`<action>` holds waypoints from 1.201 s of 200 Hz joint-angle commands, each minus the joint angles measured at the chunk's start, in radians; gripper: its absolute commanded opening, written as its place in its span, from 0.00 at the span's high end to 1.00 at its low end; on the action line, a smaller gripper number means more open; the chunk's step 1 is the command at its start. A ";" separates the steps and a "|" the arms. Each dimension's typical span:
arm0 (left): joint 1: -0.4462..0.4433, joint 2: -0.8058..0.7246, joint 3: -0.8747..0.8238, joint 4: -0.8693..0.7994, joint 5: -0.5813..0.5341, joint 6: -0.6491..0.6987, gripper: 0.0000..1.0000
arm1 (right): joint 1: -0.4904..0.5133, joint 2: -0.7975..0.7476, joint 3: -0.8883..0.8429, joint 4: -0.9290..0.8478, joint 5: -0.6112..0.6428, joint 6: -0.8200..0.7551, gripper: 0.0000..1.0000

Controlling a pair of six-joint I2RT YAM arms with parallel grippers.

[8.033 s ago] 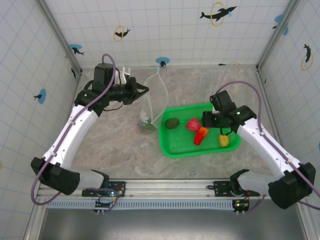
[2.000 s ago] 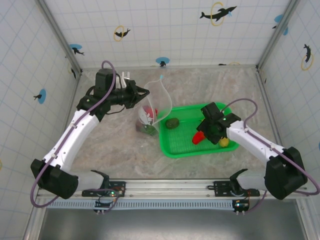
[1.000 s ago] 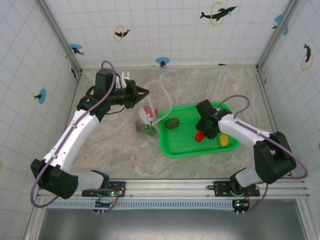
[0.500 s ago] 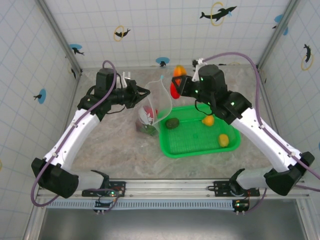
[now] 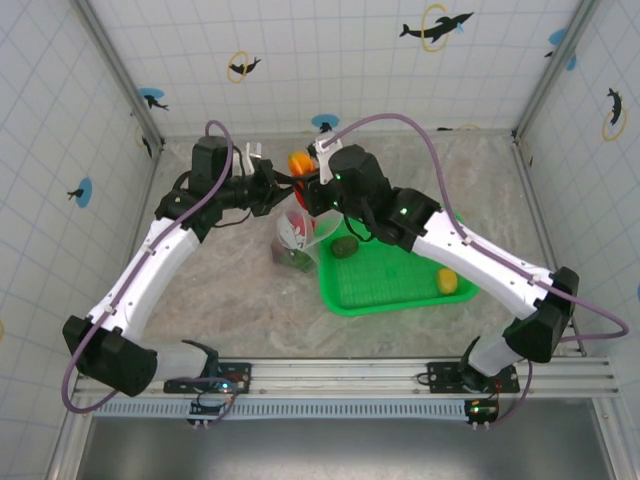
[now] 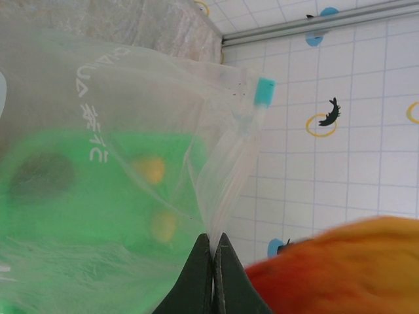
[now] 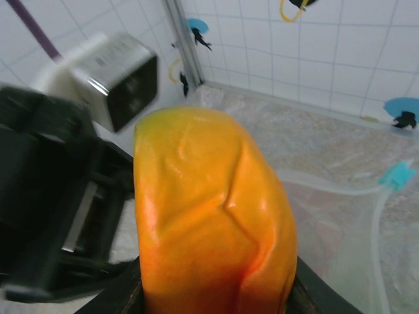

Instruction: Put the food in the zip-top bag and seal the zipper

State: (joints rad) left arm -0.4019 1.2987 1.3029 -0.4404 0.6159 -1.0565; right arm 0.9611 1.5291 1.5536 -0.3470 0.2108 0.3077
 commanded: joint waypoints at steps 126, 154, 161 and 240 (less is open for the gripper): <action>0.008 0.005 0.014 0.031 0.021 -0.011 1.00 | -0.024 -0.087 -0.109 0.086 0.032 0.035 0.36; 0.009 -0.005 0.037 -0.007 -0.003 -0.007 1.00 | -0.019 -0.149 -0.071 0.124 0.035 0.019 0.40; 0.009 -0.007 0.047 -0.028 -0.010 -0.009 1.00 | -0.026 -0.165 -0.064 0.120 0.056 0.032 0.42; 0.015 0.009 0.254 -0.350 0.006 0.059 1.00 | -0.294 -0.282 -0.323 -0.135 -0.120 0.316 0.47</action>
State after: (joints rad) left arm -0.3973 1.3014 1.4307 -0.6357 0.6159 -1.0477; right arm 0.6888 1.2358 1.3354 -0.3531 0.1963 0.5224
